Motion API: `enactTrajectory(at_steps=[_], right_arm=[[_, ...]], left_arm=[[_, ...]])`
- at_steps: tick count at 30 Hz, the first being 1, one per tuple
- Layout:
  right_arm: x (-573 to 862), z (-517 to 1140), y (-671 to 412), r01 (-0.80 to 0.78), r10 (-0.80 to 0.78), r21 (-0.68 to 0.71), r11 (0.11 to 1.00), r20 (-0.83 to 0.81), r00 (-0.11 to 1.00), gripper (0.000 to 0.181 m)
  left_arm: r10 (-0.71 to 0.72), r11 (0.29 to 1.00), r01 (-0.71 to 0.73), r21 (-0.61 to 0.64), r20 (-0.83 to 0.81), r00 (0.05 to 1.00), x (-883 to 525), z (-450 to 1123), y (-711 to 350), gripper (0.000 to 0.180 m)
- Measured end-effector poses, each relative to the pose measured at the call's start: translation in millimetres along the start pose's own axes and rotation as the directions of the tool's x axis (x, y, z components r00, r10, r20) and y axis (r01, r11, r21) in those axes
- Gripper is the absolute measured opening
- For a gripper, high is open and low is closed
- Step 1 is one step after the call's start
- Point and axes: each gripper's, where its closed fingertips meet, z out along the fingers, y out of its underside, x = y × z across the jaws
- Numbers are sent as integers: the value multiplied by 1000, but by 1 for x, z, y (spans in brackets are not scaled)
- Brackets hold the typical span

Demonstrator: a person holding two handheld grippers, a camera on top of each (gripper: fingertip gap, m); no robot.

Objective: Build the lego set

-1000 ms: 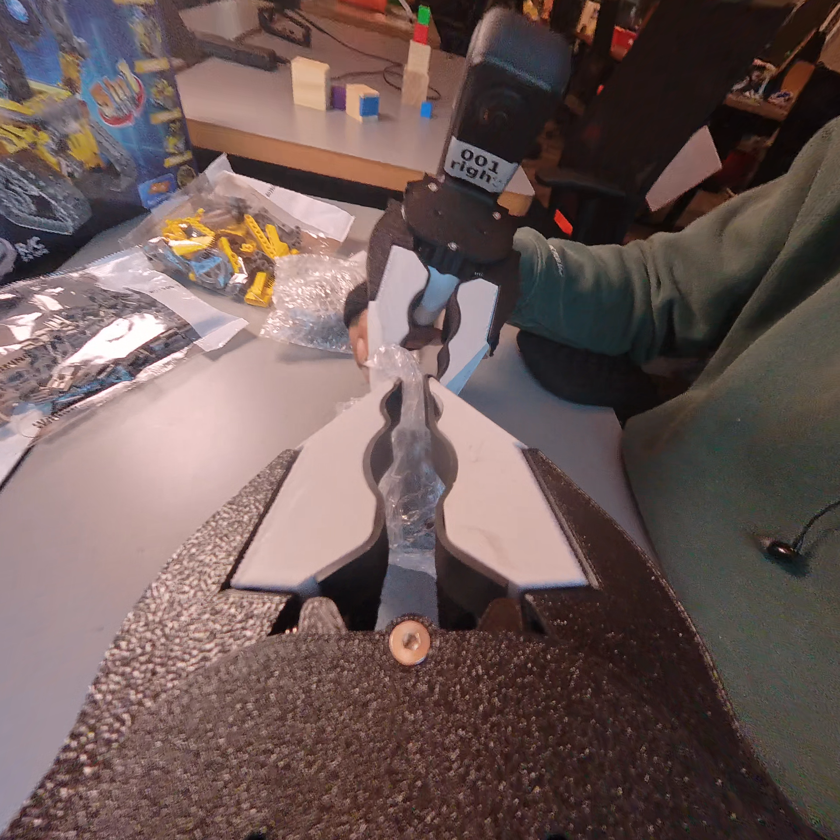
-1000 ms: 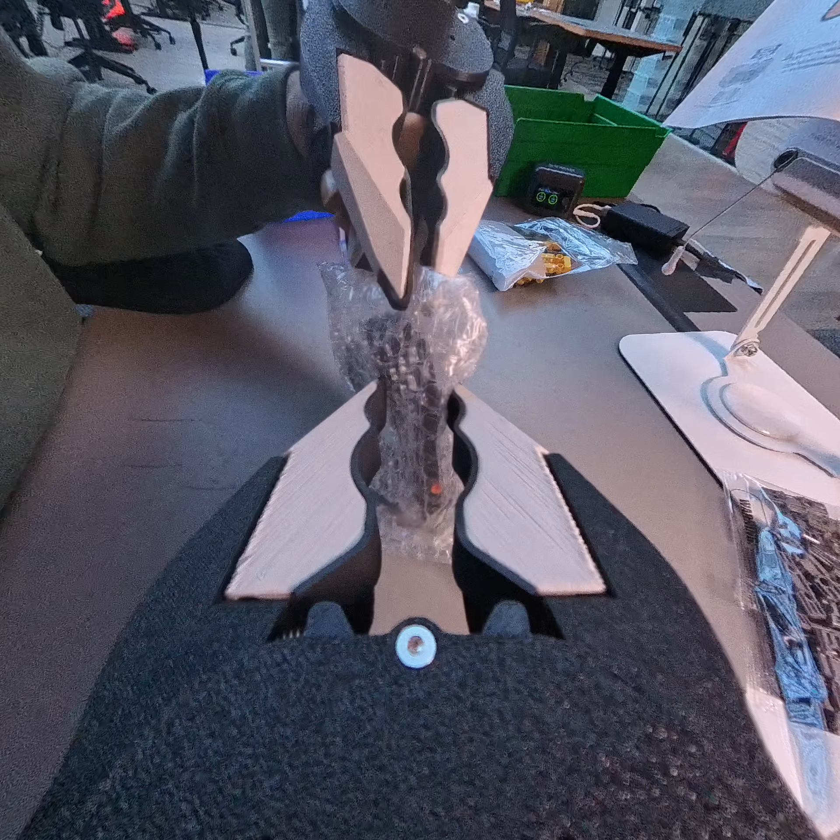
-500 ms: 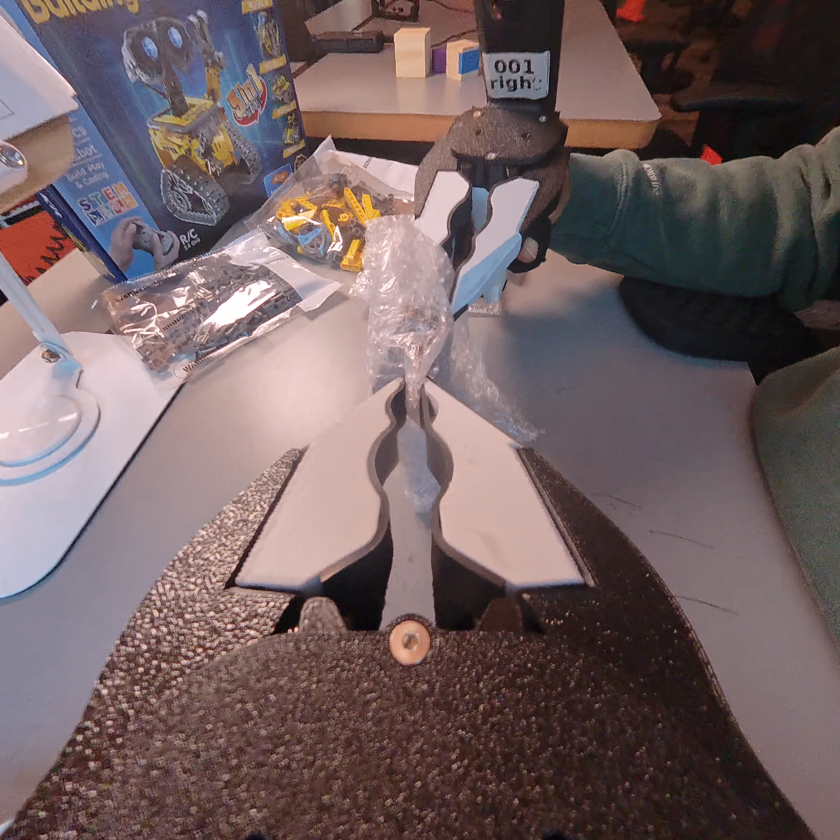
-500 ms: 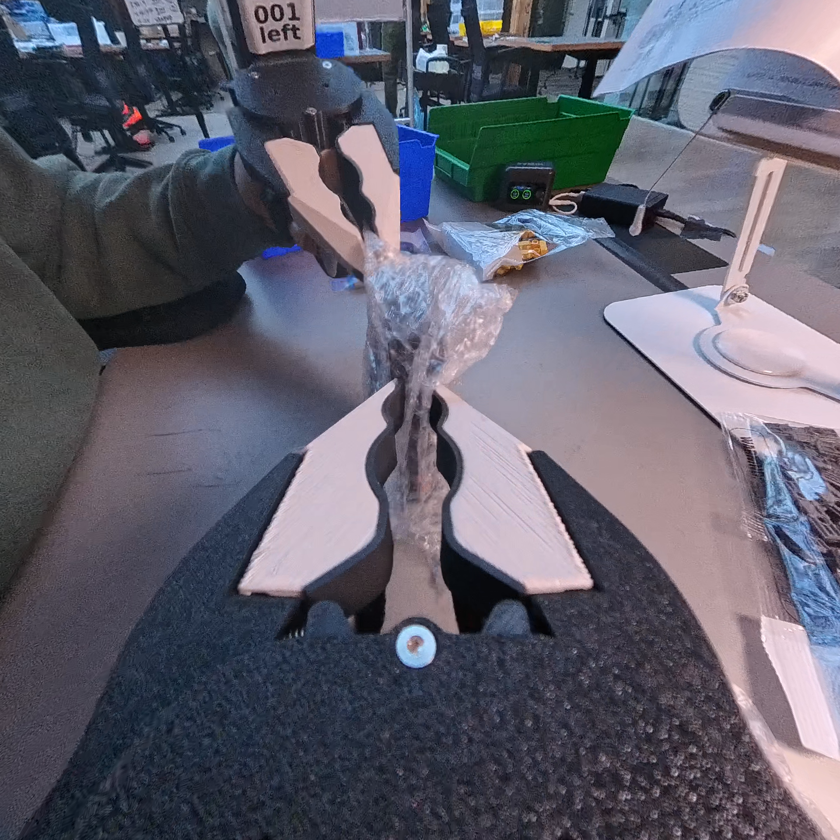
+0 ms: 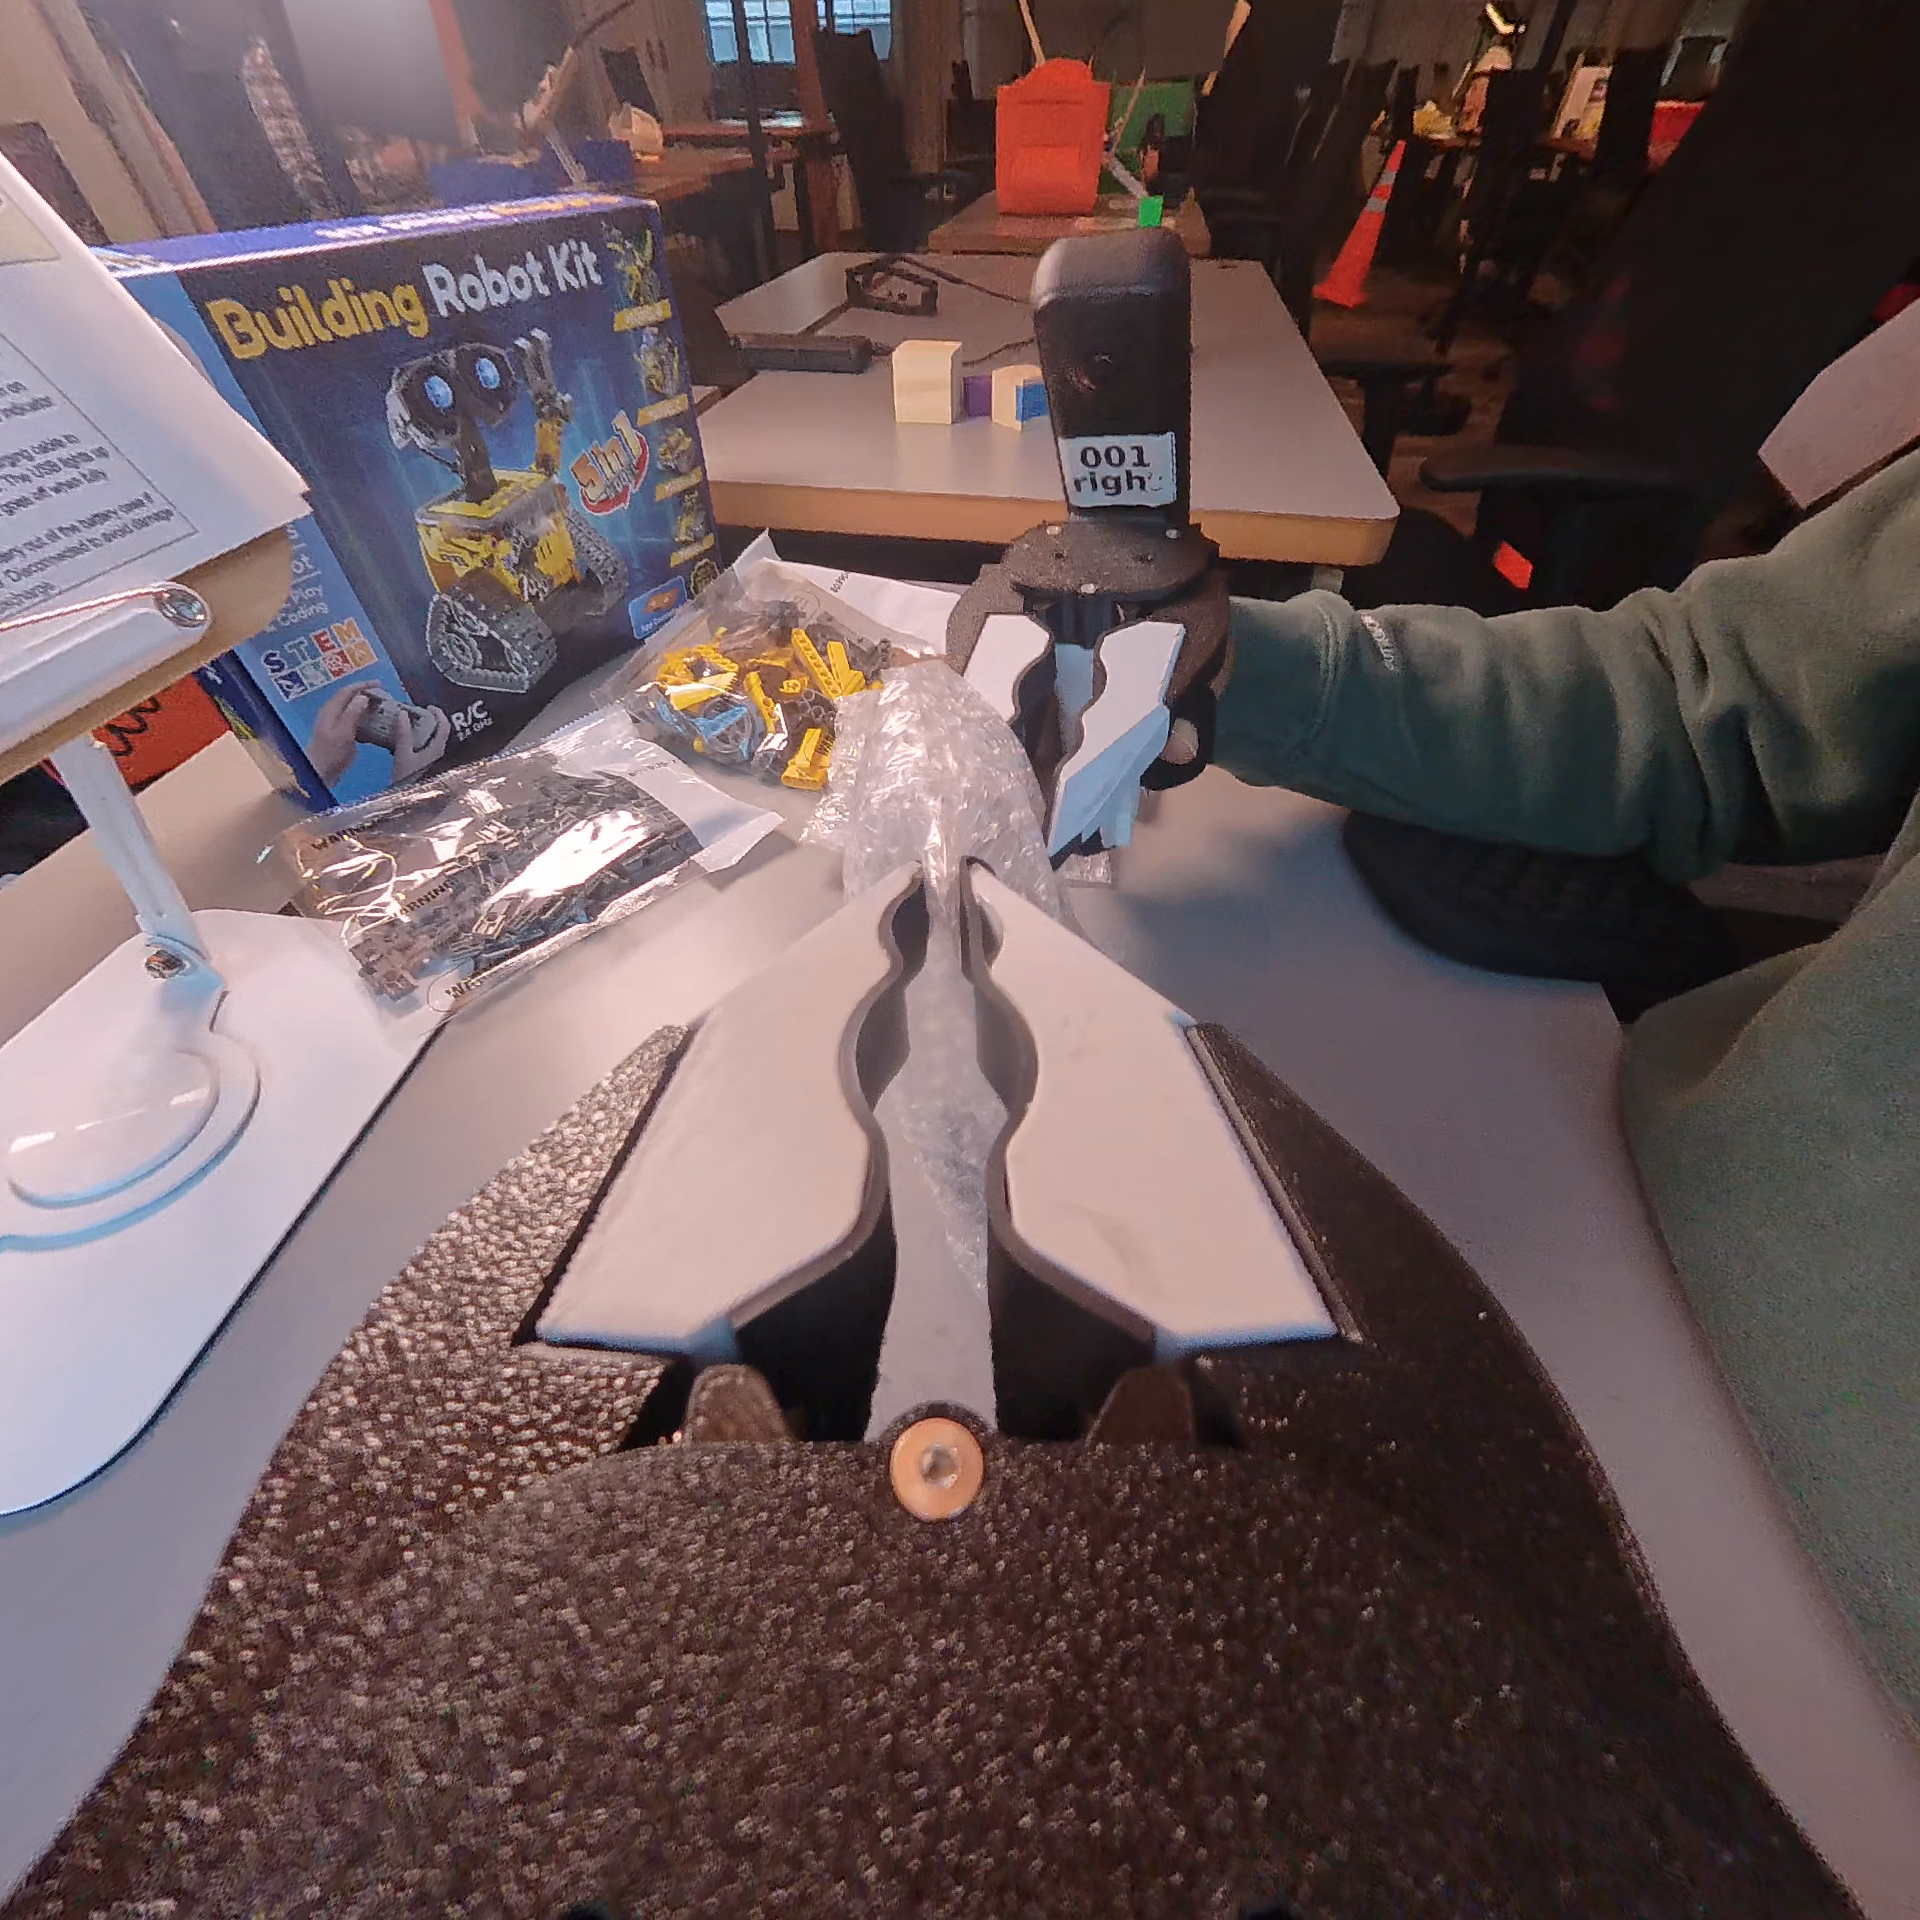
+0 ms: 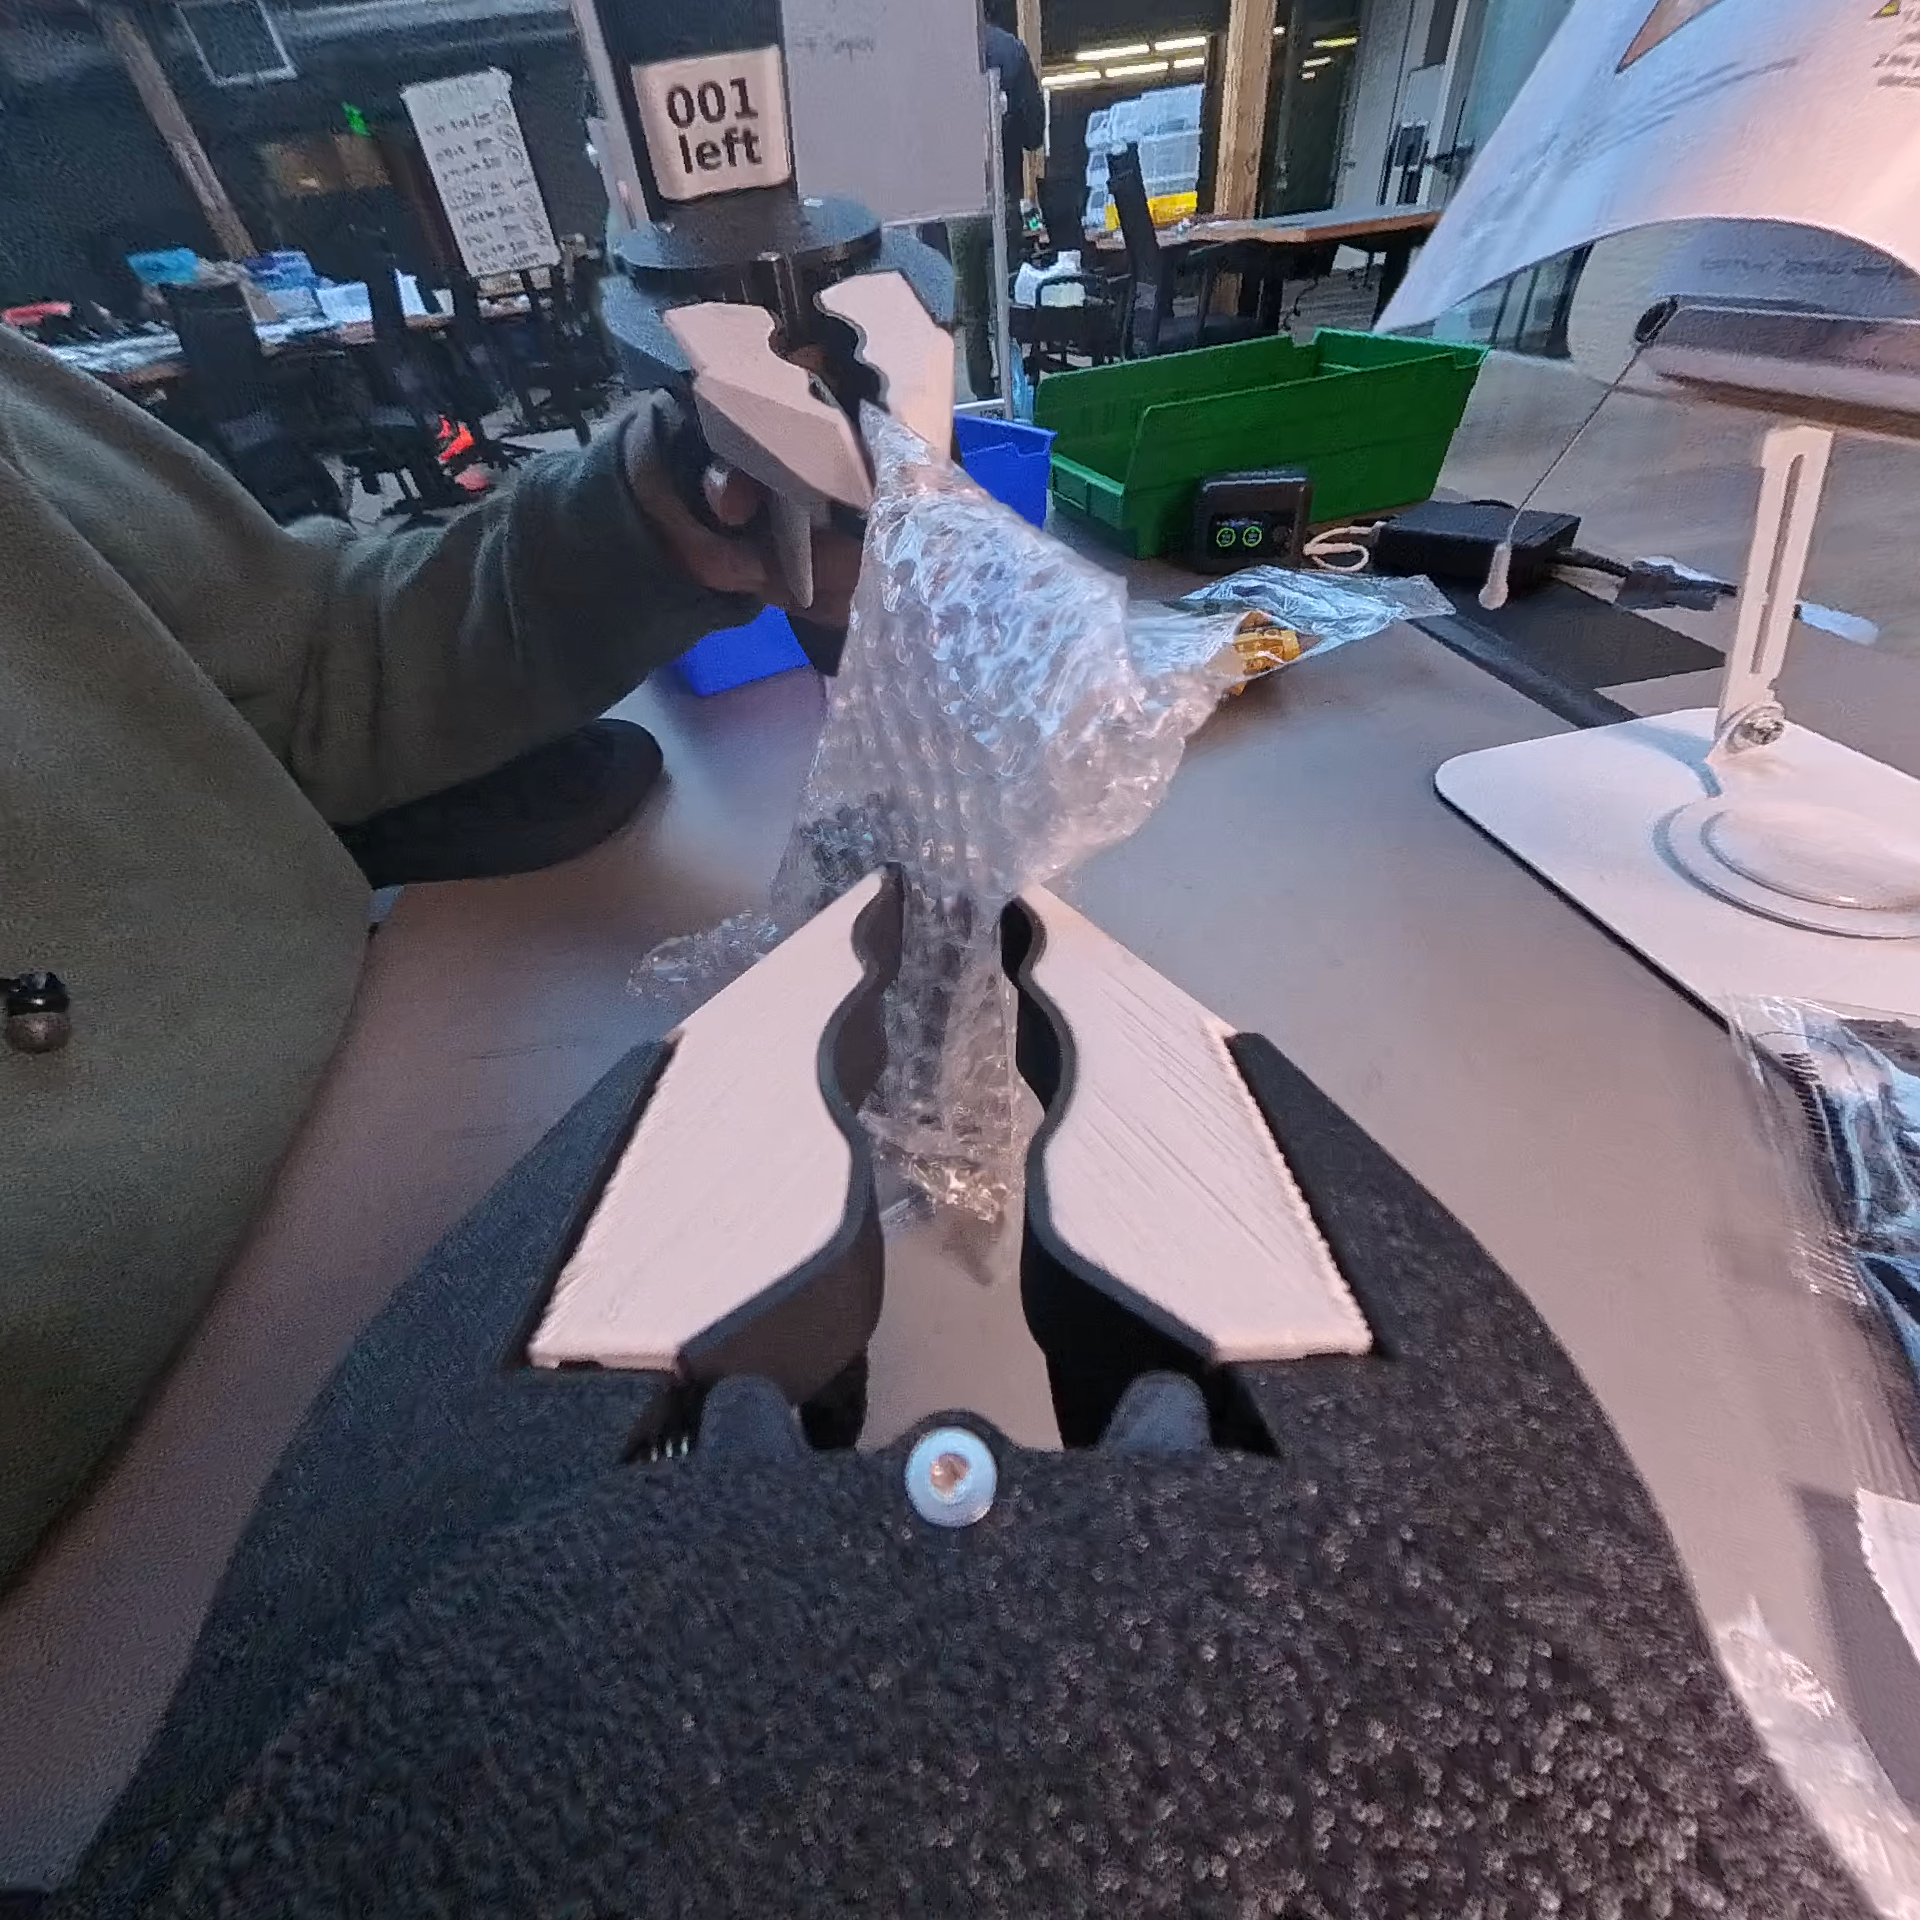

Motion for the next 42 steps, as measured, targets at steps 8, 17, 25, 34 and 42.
enactTrajectory(at_steps=[8, 17, 25, 34, 42], right_arm=[[4, 1, -13, 24, -22, 58, 998, -49, 999, 3], [22, -2, -18, -4, 17, 89, 996, -139, 990, 2], [24, -5, -30, -55, 79, 191, 980, -125, 989, 1], [1, 5, -38, -70, 70, 233, 970, 7, 998, 1], [-22, 12, -30, -76, 53, 183, 980, 126, 991, 1]], left_arm=[[-29, 997, 26, 76, 44, 999, -9, -9, -9, 6], [-154, 985, 146, 93, 80, 985, -34, -27, 18, 39], [-221, 971, 207, -123, -112, 969, -6, 13, 91, 57], [-56, 981, 47, -189, -41, 998, -5, 51, 103, 75], [143, 953, -165, -255, -103, 984, 15, 58, 116, 25]])
